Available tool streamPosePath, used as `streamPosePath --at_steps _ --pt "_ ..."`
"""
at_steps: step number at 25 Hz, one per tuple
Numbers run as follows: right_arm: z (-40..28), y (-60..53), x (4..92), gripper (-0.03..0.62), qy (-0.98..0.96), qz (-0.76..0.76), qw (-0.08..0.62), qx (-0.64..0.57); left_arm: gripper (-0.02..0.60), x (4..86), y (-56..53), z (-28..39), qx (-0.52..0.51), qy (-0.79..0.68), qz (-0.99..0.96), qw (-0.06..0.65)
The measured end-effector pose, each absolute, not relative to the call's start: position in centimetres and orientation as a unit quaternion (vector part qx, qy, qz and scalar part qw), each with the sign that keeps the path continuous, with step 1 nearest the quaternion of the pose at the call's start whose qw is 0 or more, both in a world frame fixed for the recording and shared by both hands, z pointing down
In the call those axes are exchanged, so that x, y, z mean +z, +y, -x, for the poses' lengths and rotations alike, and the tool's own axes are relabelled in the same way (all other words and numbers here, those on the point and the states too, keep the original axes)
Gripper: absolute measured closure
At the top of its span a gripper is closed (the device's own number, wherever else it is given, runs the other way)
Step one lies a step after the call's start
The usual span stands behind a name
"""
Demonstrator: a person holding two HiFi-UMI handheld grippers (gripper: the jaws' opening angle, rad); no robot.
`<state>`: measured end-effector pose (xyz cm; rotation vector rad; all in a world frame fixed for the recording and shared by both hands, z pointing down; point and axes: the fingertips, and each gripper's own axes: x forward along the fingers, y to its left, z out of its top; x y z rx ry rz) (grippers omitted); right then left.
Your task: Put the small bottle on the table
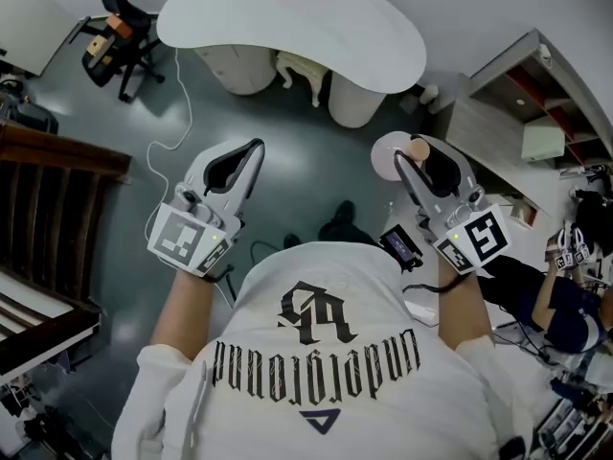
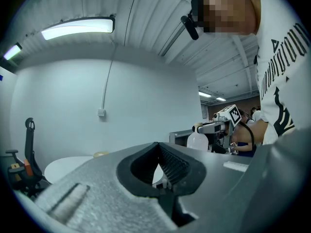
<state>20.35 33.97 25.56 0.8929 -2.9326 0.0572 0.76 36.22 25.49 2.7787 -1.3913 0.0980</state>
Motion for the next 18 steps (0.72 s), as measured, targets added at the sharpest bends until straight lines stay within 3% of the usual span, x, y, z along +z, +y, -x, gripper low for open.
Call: streamPosePath --at_steps 18 --pt "-26.2 20.7 25.1 0.456 -0.97 -0.24 0.04 0.02 0.575 25.5 24.5 -9.1 0.029 -0.478 -0.877 0.032"
